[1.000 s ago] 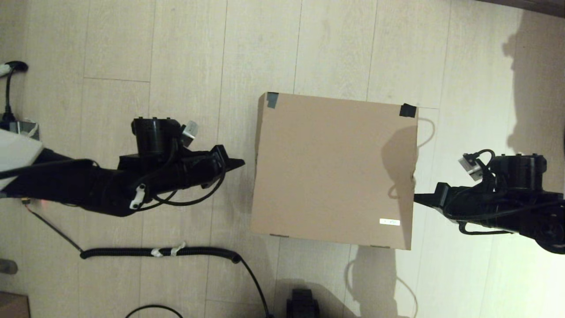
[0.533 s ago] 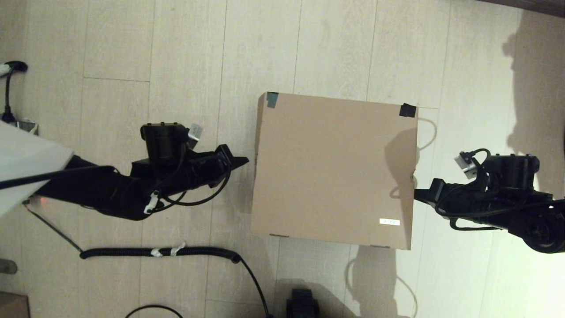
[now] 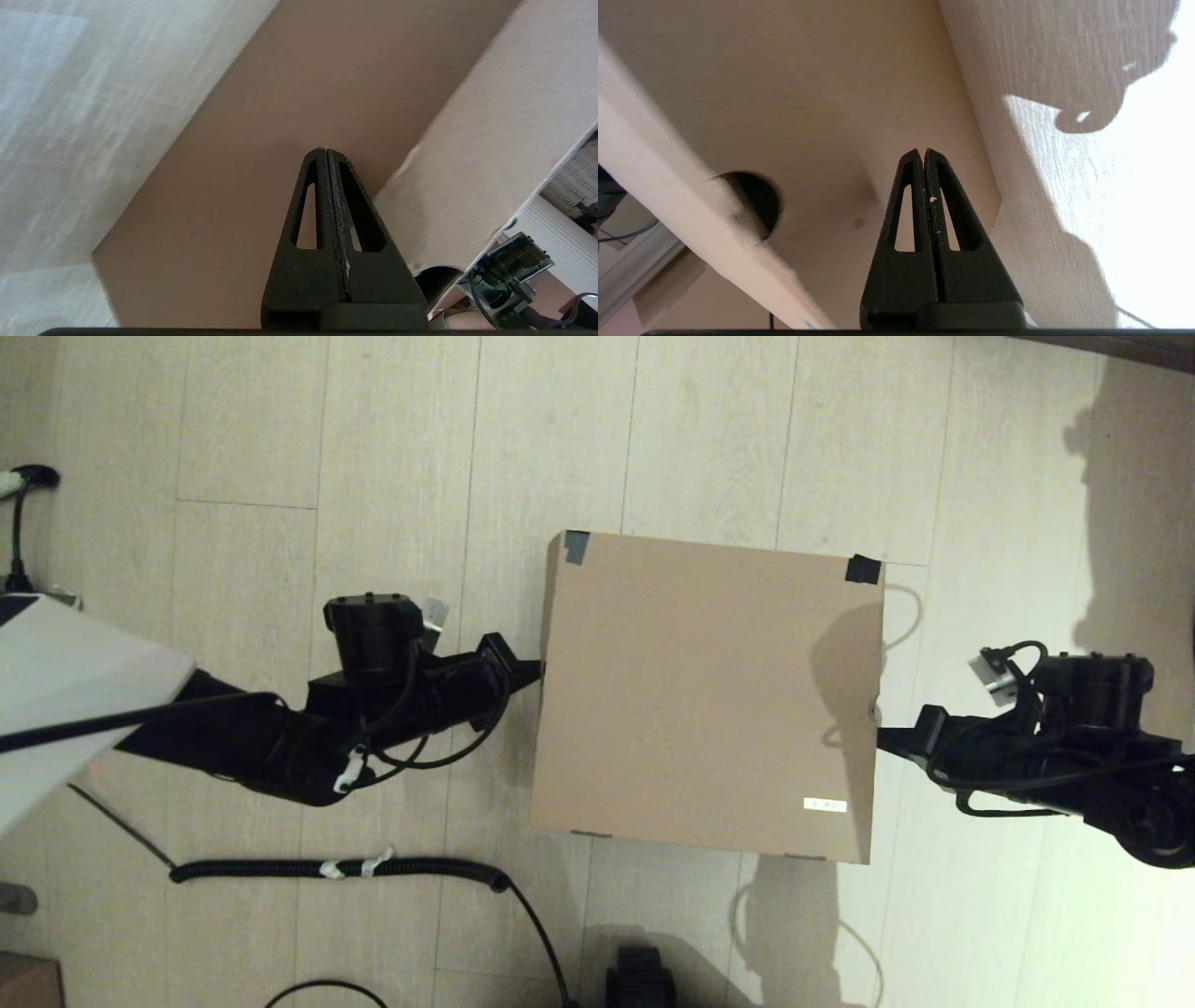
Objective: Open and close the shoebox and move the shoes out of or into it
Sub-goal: Open the shoe box
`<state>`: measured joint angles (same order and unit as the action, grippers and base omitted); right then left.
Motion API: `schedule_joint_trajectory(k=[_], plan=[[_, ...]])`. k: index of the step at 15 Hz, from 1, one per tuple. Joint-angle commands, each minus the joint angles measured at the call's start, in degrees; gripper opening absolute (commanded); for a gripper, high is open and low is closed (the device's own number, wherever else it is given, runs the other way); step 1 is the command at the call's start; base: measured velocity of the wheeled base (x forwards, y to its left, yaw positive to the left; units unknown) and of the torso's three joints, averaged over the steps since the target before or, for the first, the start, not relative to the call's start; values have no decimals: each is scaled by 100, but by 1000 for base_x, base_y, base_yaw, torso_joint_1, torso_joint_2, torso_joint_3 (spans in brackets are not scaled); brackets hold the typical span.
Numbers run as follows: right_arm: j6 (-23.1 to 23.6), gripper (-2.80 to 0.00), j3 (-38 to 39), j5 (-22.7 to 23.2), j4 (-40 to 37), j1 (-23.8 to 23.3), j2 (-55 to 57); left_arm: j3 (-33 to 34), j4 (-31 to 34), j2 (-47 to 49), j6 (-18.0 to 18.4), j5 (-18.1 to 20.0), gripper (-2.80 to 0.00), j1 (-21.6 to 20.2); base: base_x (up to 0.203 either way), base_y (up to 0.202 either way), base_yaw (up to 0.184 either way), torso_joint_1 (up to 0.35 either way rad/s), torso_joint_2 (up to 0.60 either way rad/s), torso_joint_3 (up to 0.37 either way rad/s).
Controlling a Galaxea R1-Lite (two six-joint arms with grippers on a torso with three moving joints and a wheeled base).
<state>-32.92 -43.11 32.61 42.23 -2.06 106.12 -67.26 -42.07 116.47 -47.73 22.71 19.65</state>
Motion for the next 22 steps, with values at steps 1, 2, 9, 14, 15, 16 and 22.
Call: schedule_joint_trajectory(k=[1, 2, 9, 14, 15, 16, 22], plan=[[-16, -280, -5, 18, 22, -2, -107, -7, -38, -46, -35, 14, -280, 30, 0, 0, 0, 0, 0, 0], [-33, -280, -5, 26, 14, -1, -145, -7, -38, -86, -35, 14, -280, 59, 0, 0, 0, 0, 0, 0], [-346, -280, -109, 145, -220, 4, -441, 49, -29, -356, -44, 2, -280, 180, 0, 0, 0, 0, 0, 0], [-355, -280, -307, 142, -687, 4, -819, 207, -20, -620, -44, -4, -280, 185, 0, 0, 0, 0, 0, 0], [-355, -280, -369, 141, -797, 4, -909, 235, -12, -661, -50, -4, -280, 185, 0, 0, 0, 0, 0, 0], [-355, -280, -403, 141, -929, 4, -1007, 276, -20, -723, -68, -4, -280, 187, 0, 0, 0, 0, 0, 0], [-355, -280, -577, 149, -1462, 4, -1411, 345, -12, -1020, -378, -4, -280, 222, 0, 0, 0, 0, 0, 0]])
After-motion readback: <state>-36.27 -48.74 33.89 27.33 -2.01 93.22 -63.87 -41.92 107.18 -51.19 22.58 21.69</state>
